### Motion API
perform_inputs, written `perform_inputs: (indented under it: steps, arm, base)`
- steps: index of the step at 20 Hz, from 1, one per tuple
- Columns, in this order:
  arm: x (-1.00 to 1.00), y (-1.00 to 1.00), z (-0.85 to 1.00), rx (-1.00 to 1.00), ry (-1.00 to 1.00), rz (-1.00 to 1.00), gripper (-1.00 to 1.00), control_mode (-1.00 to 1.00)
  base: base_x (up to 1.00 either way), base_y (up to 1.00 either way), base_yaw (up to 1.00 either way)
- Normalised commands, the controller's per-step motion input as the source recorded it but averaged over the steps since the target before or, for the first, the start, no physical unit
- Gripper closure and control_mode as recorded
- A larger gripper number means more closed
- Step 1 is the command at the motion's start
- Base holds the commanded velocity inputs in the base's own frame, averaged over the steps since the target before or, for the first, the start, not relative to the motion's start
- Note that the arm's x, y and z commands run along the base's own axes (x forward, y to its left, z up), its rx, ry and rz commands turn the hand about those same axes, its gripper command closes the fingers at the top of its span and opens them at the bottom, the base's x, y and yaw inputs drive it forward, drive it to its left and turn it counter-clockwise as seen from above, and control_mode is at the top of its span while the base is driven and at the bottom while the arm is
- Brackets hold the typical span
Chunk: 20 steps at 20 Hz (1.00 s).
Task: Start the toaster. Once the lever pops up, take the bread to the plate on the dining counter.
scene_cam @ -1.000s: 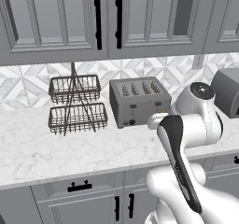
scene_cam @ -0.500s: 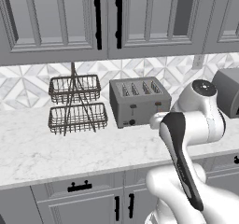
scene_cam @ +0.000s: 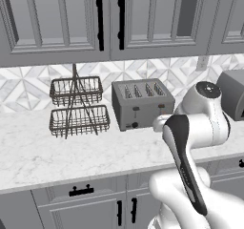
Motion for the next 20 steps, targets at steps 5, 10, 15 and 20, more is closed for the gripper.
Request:
perform_inputs:
  steps: [5,10,15,20]
  arm:
    - [0.00,0.00,0.00,0.00,0.00,0.00,1.00,1.00]
    - [0.00,0.00,0.00,0.00,0.00,0.00,1.00,1.00]
    - [0.00,0.00,0.00,0.00,0.00,0.00,1.00,1.00]
    - [0.00,0.00,0.00,0.00,0.00,0.00,1.00,1.00]
  base:
    - [0.00,-0.02,-0.04]
    - [-0.09,-0.12,-0.50]
    - [-0.32,-0.16,-0.68]
    - [-0.44,-0.01,-0.66]
